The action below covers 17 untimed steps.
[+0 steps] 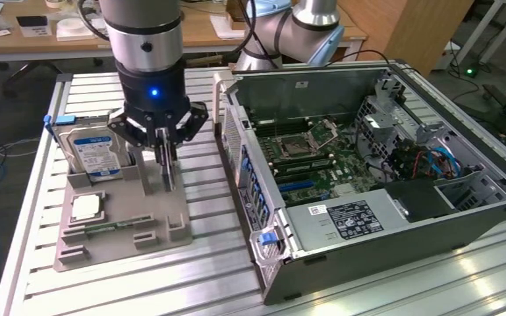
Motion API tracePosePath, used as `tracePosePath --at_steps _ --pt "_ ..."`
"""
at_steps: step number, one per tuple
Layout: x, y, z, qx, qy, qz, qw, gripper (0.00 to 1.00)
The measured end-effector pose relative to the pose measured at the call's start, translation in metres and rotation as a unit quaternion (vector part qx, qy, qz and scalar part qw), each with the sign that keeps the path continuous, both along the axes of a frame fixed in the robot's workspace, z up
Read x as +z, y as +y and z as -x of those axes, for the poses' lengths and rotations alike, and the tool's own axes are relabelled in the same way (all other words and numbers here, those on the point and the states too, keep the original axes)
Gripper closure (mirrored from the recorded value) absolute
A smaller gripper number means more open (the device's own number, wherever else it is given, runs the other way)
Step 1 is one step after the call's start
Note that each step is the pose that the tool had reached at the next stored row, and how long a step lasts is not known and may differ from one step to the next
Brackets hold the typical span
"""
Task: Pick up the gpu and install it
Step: 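Pick up the gpu and move the gpu toward the slot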
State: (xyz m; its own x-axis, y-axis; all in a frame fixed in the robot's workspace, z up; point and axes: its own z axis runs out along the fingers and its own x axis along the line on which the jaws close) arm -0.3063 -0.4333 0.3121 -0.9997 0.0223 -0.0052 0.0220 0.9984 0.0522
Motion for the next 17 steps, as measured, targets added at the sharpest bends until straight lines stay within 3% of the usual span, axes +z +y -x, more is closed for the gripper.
tracePosePath --at_steps 17 --pt "0.0543 0.0 0.0 0.0 0.0 0.0 1.0 0.72"
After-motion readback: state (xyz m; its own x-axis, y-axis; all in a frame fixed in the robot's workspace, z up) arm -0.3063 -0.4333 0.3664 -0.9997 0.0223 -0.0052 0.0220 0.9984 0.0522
